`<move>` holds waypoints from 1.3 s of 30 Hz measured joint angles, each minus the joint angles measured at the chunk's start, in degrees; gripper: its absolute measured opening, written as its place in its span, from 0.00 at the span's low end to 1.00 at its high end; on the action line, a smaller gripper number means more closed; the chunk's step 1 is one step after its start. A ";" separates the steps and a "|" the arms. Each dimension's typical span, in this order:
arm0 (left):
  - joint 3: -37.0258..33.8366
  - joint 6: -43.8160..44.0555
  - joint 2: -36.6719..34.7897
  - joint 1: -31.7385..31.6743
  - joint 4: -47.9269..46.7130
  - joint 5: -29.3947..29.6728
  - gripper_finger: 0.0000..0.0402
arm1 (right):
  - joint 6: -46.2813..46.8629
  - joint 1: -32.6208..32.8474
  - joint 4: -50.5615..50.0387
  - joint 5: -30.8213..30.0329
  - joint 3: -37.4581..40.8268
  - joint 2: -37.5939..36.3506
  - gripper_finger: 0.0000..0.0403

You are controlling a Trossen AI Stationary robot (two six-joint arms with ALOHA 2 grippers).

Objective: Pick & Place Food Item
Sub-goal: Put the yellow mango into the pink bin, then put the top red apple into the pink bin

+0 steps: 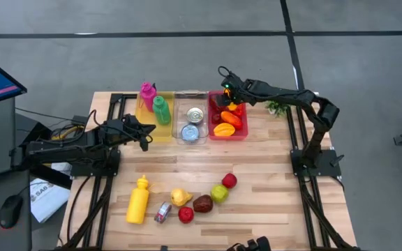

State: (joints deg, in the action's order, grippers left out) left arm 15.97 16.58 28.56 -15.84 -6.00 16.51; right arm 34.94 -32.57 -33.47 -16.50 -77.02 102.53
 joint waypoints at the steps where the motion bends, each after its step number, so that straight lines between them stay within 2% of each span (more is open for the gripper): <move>1: 0.00 0.00 0.00 0.00 0.00 0.00 0.01 | 0.00 -0.06 0.03 -0.08 0.33 0.01 0.56; 12: 0.00 0.00 0.00 0.00 0.00 -0.02 0.01 | -1.11 -0.13 2.98 -0.08 2.37 -0.06 0.62; 27: 0.00 0.00 0.00 0.00 0.00 -0.02 0.01 | -4.03 0.67 3.18 0.22 2.37 -0.06 0.64; 31: 0.00 0.00 0.00 0.00 0.00 -0.02 0.01 | -4.07 0.67 3.14 0.94 2.37 -0.06 0.71; 39: 0.00 0.00 0.00 0.01 0.00 -0.02 0.01 | -3.61 0.67 3.12 1.92 2.37 -0.06 0.92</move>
State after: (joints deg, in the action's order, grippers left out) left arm 15.97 16.58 28.56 -15.83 -6.00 16.49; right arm 31.33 -31.90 -30.35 -14.58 -74.65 102.48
